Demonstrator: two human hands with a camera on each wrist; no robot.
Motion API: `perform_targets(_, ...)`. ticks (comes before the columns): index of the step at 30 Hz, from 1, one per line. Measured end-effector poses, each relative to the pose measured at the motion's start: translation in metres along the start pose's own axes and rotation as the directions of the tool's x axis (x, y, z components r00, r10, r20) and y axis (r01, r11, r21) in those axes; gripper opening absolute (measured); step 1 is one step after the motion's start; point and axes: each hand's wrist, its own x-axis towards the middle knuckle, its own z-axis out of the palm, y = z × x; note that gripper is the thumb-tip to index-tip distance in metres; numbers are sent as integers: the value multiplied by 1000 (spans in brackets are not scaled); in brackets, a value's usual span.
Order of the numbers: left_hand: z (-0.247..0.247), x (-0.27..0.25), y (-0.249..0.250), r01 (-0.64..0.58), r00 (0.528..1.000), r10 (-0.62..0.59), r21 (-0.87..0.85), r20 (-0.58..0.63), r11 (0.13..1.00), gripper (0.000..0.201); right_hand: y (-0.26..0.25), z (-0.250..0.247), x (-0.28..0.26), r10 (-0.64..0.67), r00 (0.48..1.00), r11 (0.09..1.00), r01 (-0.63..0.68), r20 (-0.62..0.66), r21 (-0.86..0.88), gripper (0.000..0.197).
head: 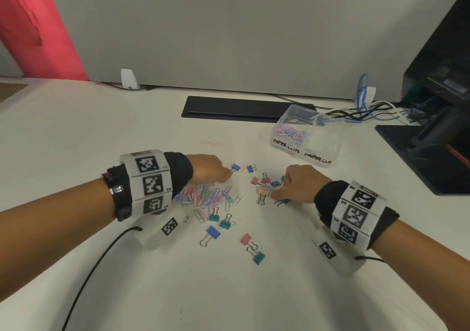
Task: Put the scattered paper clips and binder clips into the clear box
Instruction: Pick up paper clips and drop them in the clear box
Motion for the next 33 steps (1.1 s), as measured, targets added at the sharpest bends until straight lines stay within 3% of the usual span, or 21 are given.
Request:
perform_targets(5,15,-6,-3,47,999,-45,371,-14,927,63,-5,-2,-3,3,999,995,-8,-53,-97,54)
perform_targets(7,20,-1,-6,54,998,-31,444,-58,895,60,-5,-1,-2,0,999,995,-5,-54,-105,51)
perform_targets(10,20,9,-7,51,997,-20,468,-72,882,41,-10,1,-1,-24,999,996,22,-28,-84,26)
perform_targets(14,20,16,-9,37,999,-16,495,-47,868,26,-13,4,-2,-57,998,996,59,20,-73,17)
perform_targets(17,21,19,-11,39,999,-36,484,-17,874,24,-10,4,1,-51,997,996,54,49,-74,23)
perform_targets(20,22,19,-9,23,1000,-27,463,2,886,35,-5,5,3,-49,997,997,53,63,-50,30)
perform_targets(23,14,17,-5,30,1000,-30,260,-3,965,32,-1,3,5,-59,995,998,60,83,-2,29)
perform_targets(25,6,22,-5,21,1000,-21,-83,-2,996,33,1,0,7,-73,992,997,69,101,42,20)
perform_targets(26,0,25,-5,8,1000,-8,-323,0,946,32,2,-2,8,-80,991,995,73,105,67,18)
perform_targets(28,-9,27,-7,-18,1000,19,-608,-5,794,28,5,-7,12,-95,990,989,82,102,126,15)
perform_targets(30,-16,27,-7,-20,998,54,-756,21,654,19,9,-13,16,-115,987,980,95,108,174,22)
perform_targets(33,-22,31,-5,-44,984,173,-875,46,482,12,13,-21,20,-160,973,949,107,165,295,16)
